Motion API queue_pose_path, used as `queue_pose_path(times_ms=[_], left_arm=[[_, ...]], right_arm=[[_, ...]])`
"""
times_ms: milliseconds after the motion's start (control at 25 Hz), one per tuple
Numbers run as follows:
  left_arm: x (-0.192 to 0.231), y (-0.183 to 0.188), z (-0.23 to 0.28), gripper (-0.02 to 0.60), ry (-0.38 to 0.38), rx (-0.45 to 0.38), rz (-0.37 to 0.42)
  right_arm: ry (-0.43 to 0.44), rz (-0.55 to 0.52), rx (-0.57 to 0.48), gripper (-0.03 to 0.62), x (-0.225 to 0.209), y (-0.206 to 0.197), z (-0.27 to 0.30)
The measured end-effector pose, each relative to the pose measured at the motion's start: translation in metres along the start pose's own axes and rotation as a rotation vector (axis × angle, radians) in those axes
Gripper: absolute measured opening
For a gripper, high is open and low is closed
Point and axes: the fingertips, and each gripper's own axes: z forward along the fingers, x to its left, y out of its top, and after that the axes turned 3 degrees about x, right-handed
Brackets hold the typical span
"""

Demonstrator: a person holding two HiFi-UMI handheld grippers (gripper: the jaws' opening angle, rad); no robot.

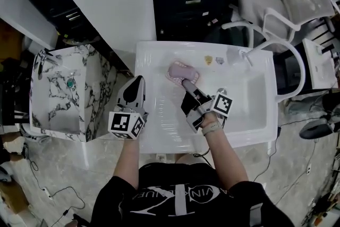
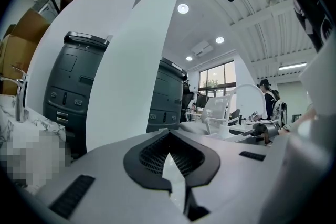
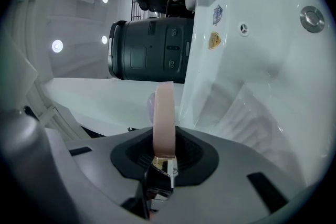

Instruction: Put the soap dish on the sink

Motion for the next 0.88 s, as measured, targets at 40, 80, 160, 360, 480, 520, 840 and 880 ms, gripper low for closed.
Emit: queue_pose_path(times_ms=[40, 80, 160, 360, 480, 520, 840, 880], left_arm=[[0.001, -0.001, 0.003, 0.012, 0.000, 0.001, -0.001], [0.001, -0.002, 0.006, 0.012, 0.000, 0.002, -0.003], [0.001, -0.005, 0.011, 0.013, 0.000, 0.003, -0.006], [0.002, -0.010, 0.023, 0.012, 0.000, 0.014, -0.012], [0.001, -0.013, 0.030, 0.012, -0.002, 0.022, -0.016], [0.001, -0.014, 0.032, 0.012, -0.003, 0.023, -0.018], [-0.007, -0.022, 0.045, 0.012, -0.020, 0.038, -0.022], [-0.008, -0.024, 0.047, 0.013, -0.024, 0.040, -0.022]], right_arm=[[-0.003, 0.001, 0.002, 0.087, -0.002, 0.002, 0.003], [-0.007, 0.002, 0.004, 0.087, -0.005, 0.004, 0.006], [-0.008, 0.006, 0.009, 0.087, -0.009, 0.006, 0.012], [-0.005, 0.024, 0.018, 0.087, -0.016, 0.010, 0.028], [-0.014, 0.035, 0.023, 0.087, -0.022, 0.014, 0.036], [-0.015, 0.036, 0.026, 0.087, -0.024, 0.015, 0.038], [-0.026, 0.036, 0.043, 0.087, -0.036, 0.023, 0.052], [-0.027, 0.036, 0.046, 0.087, -0.037, 0.024, 0.053]])
